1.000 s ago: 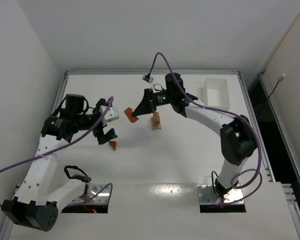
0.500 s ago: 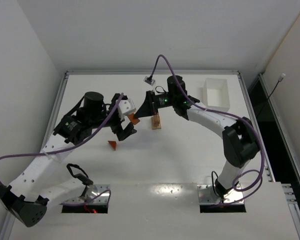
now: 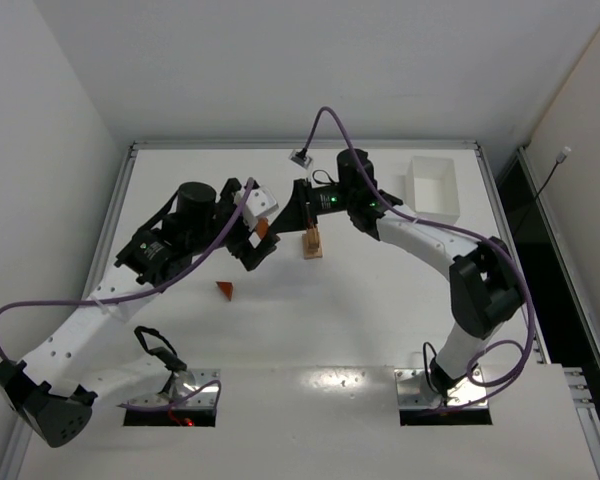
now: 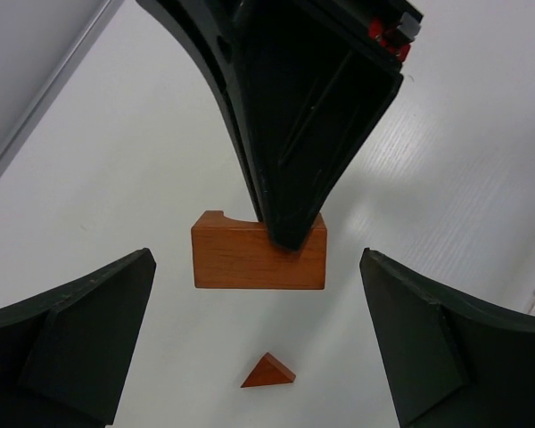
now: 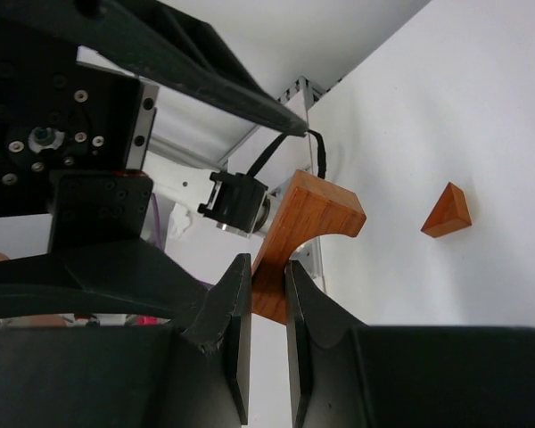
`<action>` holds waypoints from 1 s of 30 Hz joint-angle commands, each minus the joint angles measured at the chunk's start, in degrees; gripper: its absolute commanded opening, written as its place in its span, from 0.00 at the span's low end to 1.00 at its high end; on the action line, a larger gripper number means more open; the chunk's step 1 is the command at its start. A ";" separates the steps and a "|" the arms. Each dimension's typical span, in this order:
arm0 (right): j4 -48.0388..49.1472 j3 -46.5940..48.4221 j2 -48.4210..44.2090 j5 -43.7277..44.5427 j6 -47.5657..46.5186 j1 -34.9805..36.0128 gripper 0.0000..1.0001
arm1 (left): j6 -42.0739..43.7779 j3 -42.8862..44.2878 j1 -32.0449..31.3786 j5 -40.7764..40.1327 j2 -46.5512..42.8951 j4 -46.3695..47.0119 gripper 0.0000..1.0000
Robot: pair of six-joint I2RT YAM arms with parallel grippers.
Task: Build the wood block tower
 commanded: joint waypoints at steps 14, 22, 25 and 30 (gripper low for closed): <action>4.51 -0.43 -4.06 -2.40 0.19 0.67 0.00 | -0.52 -1.16 -0.63 -1.39 0.52 3.78 0.85; 4.51 -0.43 -4.06 -2.92 0.19 0.67 0.00 | -0.52 -1.16 -0.63 -0.86 0.52 3.78 0.77; 4.51 -0.43 -4.06 -2.92 0.19 1.19 0.00 | -0.52 -1.16 -0.63 -0.86 0.52 3.78 0.77; 4.51 -0.43 -4.06 -3.44 0.71 1.19 0.00 | -1.14 -1.16 -0.63 0.19 1.05 3.78 0.77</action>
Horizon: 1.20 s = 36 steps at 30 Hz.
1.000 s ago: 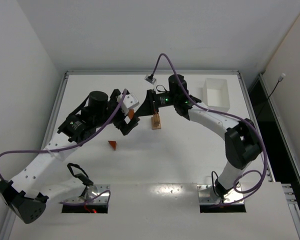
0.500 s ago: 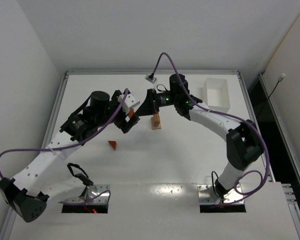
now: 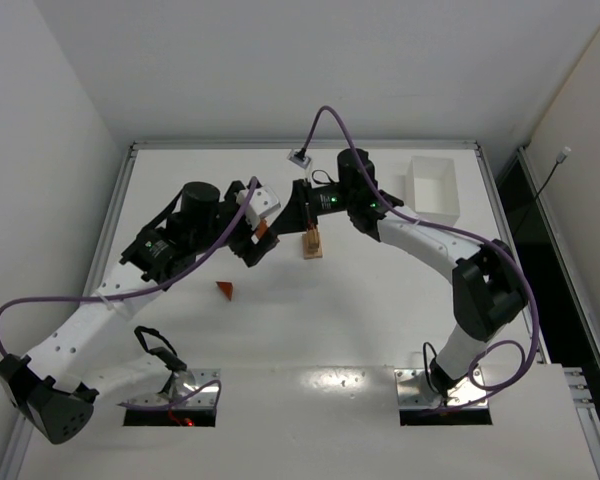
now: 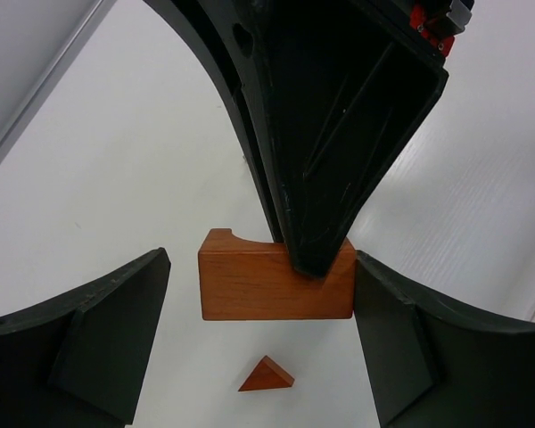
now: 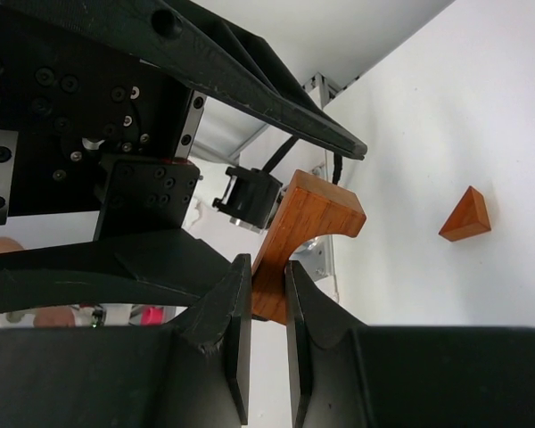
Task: Build the wood block tower
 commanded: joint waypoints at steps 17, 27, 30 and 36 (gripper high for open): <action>-3.47 -0.93 -3.86 3.72 -3.50 -0.78 0.53 | -1.19 0.74 -1.11 0.57 0.55 1.04 0.00; -25.95 0.21 -10.80 17.95 -21.77 -12.99 0.73 | -0.58 4.60 -1.11 3.70 2.29 -6.33 0.00; -30.80 0.21 -11.78 19.63 -28.19 -17.99 0.73 | 4.69 10.47 -1.11 12.57 7.21 -12.73 0.00; -33.37 -0.84 -14.85 19.02 -31.30 -25.30 0.73 | 12.69 26.91 1.62 26.20 28.73 -29.14 0.00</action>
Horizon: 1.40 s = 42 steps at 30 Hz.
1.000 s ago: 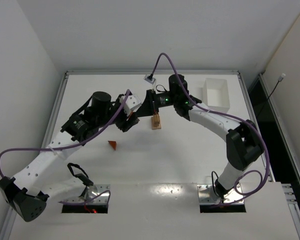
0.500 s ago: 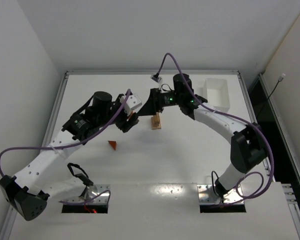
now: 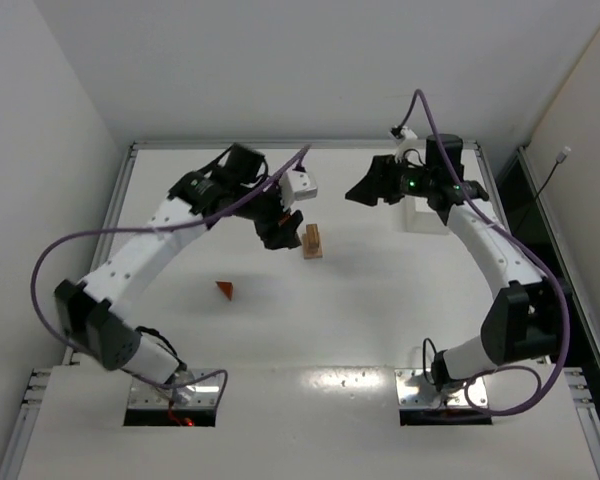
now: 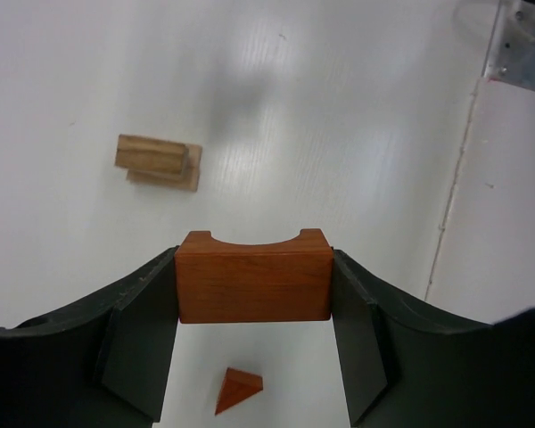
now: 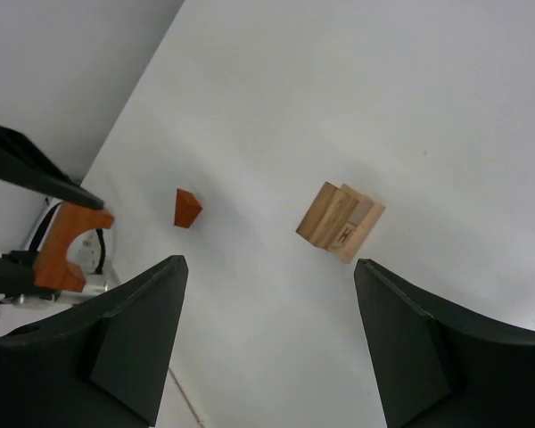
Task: Build the wood block tower
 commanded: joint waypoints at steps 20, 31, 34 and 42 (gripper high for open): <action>2.96 -4.43 -4.68 -3.20 -1.78 -7.83 0.73 | 12.97 41.88 10.34 15.90 41.64 -26.87 0.00; 5.60 -5.57 -3.62 -3.73 -0.02 -7.83 0.73 | 27.38 37.49 6.65 5.89 40.41 -21.78 0.00; 6.22 -6.71 -4.15 -3.73 -0.01 -7.83 0.73 | 28.10 36.87 5.42 5.18 40.41 -20.72 0.00; 7.27 -9.70 -6.44 -3.73 0.51 -7.83 0.73 | 29.68 34.06 2.70 3.16 39.18 -16.33 0.00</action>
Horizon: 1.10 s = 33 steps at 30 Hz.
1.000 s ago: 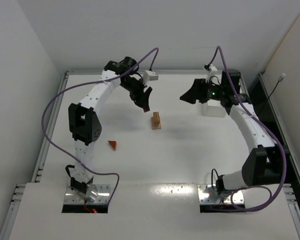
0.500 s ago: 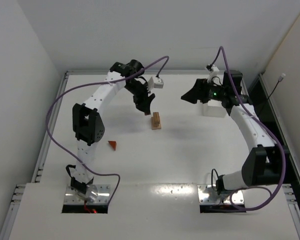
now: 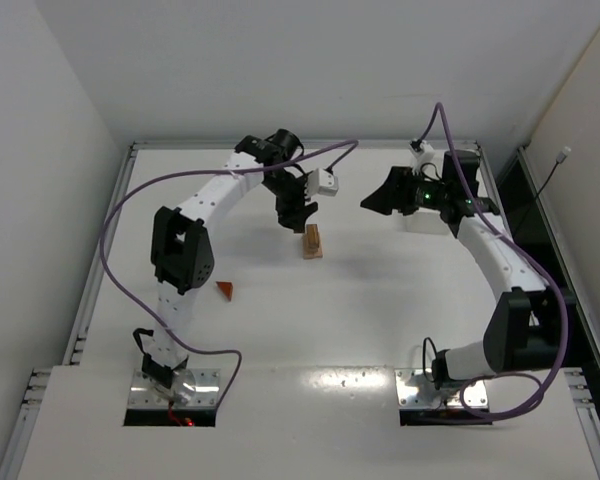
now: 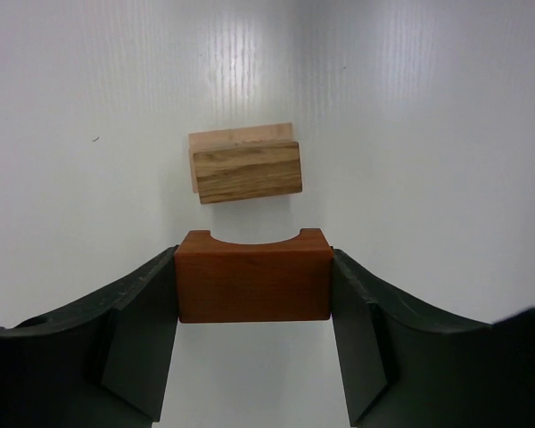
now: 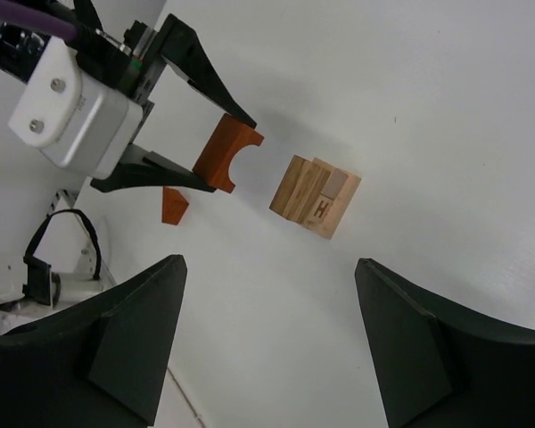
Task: Build the wood block tower
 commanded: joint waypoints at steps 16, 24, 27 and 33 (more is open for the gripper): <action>2.01 -2.45 -4.43 1.48 1.00 -1.91 0.80 | -7.99 -9.63 -5.43 -3.09 -6.63 17.14 0.00; 2.54 -3.60 -4.96 0.96 1.00 -2.44 0.80 | -9.22 -10.16 -5.96 -4.32 -7.16 18.90 0.00; 3.07 -4.13 -4.96 0.43 1.00 -2.44 0.80 | -9.22 -10.68 -5.96 -4.85 -7.16 18.90 0.00; 3.60 -4.13 -4.96 -1.23 1.00 -2.97 0.80 | -8.70 -11.39 -6.49 -4.85 -6.63 18.38 0.00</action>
